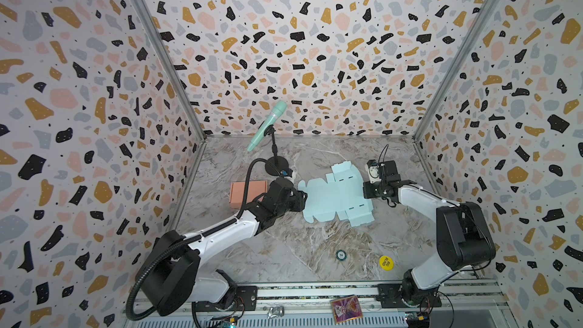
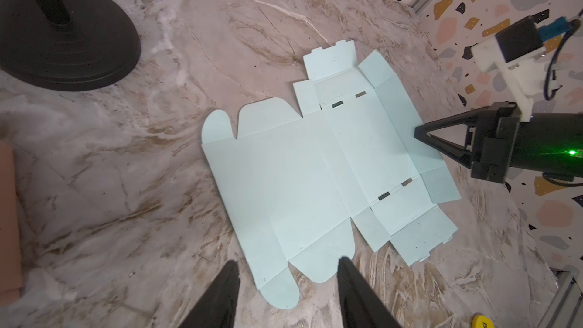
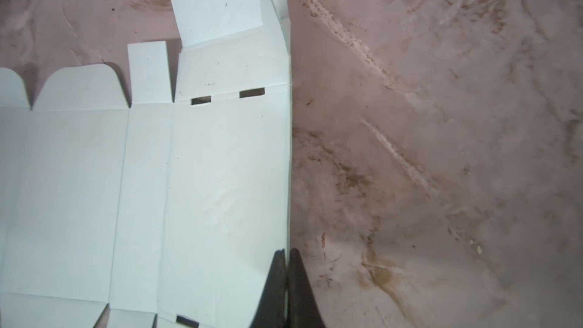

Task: Assemble paper box
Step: First fold the bottom flaps of a flat cardboard box at the center of the table.

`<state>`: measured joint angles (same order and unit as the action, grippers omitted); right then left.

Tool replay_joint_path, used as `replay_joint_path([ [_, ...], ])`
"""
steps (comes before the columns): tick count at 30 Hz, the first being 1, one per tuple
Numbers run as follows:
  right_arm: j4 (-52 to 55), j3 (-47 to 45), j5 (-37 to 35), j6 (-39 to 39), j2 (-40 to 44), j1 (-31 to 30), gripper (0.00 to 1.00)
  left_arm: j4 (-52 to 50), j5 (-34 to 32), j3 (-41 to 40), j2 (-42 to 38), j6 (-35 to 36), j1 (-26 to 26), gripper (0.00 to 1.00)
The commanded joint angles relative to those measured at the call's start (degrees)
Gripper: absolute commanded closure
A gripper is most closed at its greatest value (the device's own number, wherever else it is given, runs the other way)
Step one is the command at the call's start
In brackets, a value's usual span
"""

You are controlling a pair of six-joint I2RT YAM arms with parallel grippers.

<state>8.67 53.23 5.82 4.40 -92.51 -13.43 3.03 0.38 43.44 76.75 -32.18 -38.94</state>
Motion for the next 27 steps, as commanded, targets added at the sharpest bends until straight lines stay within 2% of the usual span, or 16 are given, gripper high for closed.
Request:
replay_joint_path([
  [1, 2.1, 3.3, -6.4, -3.0, -0.8, -3.5, 1.0, 2.1, 1.2, -1.2, -1.5, 0.9, 0.1, 0.47],
  [6, 2.0, 3.9, -10.0, -5.5, 1.6, -7.1, 1.0, 1.4, 0.9, -1.3, -1.7, 1.4, 0.7, 0.48],
  [9, 1.9, 3.2, -9.5, -7.0, 4.4, -8.4, 1.0, 1.5, 0.8, -1.5, -2.3, 1.7, 1.4, 0.49],
  [13, 0.8, 2.3, -9.0, -9.2, 7.7, -11.2, 1.0, 2.5, 2.0, -1.8, -2.5, 1.4, 2.9, 0.59],
  [17, 0.5, 2.1, -8.0, -10.6, 9.7, -13.4, 1.0, 3.7, 3.0, -0.7, -1.0, 1.0, 4.0, 0.74],
  [19, 0.4, 1.7, -7.6, -11.3, 10.3, -14.3, 1.0, 4.6, 3.1, 0.6, 0.2, 0.8, 4.4, 0.79],
  [27, -0.8, 0.0, -6.2, -13.2, 12.0, -18.0, 1.0, 8.6, 3.3, 10.5, 10.2, -0.2, 6.4, 0.95],
])
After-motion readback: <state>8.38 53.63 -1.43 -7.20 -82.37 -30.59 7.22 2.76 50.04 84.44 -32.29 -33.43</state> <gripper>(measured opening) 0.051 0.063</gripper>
